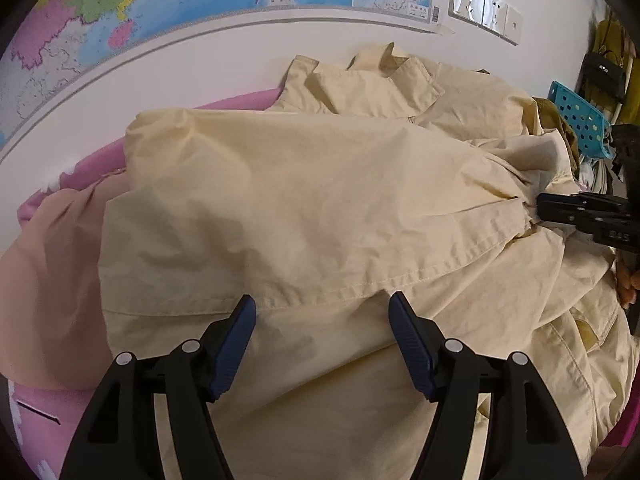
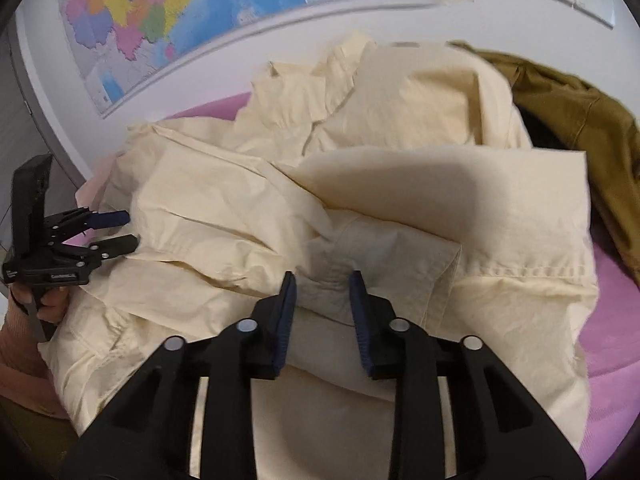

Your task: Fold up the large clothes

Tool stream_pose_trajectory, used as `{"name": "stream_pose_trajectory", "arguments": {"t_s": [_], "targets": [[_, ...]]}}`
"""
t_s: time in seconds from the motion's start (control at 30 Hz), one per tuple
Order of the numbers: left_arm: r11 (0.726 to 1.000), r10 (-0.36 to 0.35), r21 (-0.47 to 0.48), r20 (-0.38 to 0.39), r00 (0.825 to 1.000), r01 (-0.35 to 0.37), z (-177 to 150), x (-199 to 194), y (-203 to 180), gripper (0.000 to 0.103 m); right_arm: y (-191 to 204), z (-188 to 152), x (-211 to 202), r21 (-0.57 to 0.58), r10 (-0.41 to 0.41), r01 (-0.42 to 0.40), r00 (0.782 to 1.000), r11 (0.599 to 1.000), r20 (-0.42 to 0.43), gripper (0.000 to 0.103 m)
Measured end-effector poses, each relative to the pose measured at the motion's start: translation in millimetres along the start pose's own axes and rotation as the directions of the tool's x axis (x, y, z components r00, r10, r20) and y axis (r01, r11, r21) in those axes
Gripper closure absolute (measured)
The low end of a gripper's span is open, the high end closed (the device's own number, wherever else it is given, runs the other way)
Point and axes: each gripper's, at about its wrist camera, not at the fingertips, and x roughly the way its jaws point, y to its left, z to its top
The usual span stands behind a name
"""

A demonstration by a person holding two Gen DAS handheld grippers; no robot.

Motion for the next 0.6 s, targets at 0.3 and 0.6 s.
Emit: {"name": "stream_pose_trajectory", "arguments": {"t_s": [0.3, 0.6], "targets": [[1.0, 0.019, 0.014, 0.037, 0.999, -0.019, -11.6, -24.8, -8.3, 0.034, 26.5, -19.5, -48.3, -0.07, 0.081, -0.077, 0.996, 0.995, 0.046, 0.056], [0.999, 0.031, -0.024, 0.049, 0.998, -0.03, -29.4, -43.6, -4.4, 0.032, 12.3, -29.0, -20.8, 0.015, -0.003, 0.004, 1.0, 1.0, -0.024, 0.056]]}}
